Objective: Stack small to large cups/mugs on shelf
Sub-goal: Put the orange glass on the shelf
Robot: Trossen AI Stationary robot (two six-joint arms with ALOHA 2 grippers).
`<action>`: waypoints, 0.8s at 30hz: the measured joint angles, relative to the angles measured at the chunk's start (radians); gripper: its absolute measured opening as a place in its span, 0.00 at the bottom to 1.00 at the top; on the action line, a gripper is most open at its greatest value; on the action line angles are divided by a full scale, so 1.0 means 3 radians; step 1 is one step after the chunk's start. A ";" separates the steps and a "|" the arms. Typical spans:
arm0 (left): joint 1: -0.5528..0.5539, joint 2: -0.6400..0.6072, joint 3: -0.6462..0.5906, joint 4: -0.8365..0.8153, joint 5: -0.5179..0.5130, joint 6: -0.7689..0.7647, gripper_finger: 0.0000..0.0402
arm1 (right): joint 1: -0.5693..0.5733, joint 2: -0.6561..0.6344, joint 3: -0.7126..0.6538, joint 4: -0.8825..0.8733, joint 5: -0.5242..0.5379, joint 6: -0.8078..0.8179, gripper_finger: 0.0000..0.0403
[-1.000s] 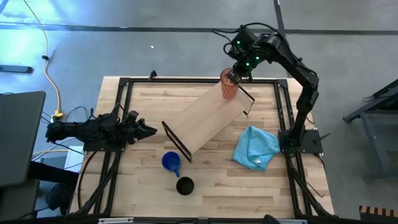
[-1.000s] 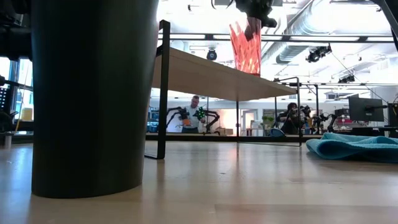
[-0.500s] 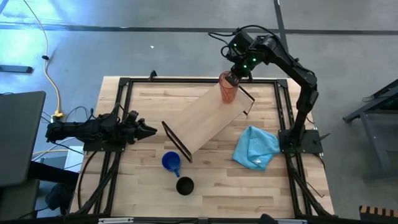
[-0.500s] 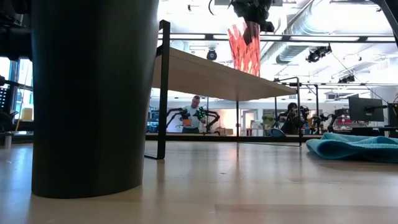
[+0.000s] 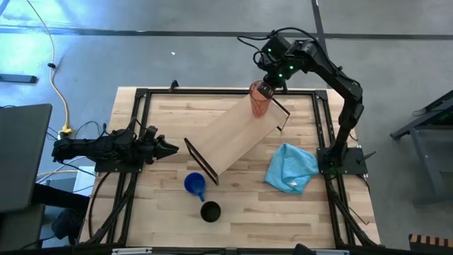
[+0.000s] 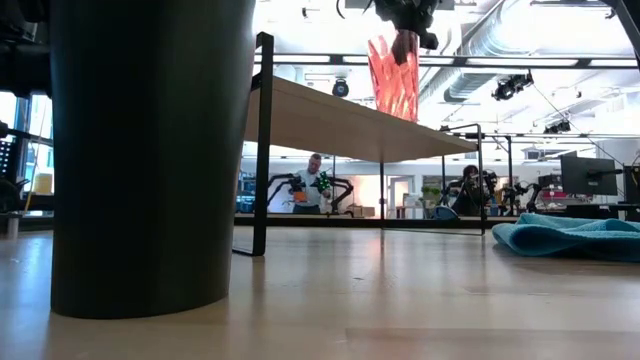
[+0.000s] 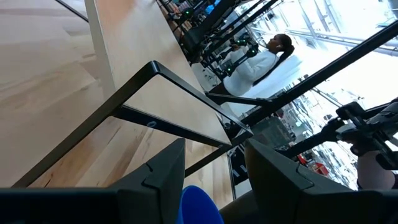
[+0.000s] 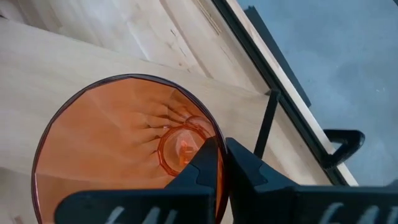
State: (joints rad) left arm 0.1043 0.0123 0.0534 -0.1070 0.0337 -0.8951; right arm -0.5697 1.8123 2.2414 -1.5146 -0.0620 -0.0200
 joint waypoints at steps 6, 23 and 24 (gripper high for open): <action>0.0000 0.0000 0.0001 0.0000 0.0000 0.0000 0.39 | 0.0000 -0.0003 0.0000 0.0006 -0.0004 -0.0049 0.00; 0.0000 -0.0001 0.0000 0.0000 -0.0001 0.0000 0.39 | 0.0004 -0.0003 0.0000 -0.0129 -0.0006 -0.0022 0.00; 0.0000 0.0000 0.0001 0.0000 -0.0001 0.0000 0.39 | 0.0004 -0.0003 0.0000 -0.0129 -0.0006 -0.0015 0.00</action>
State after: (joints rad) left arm 0.1043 0.0124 0.0536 -0.1069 0.0334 -0.8951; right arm -0.5686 1.8114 2.2414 -1.5534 -0.0639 -0.0246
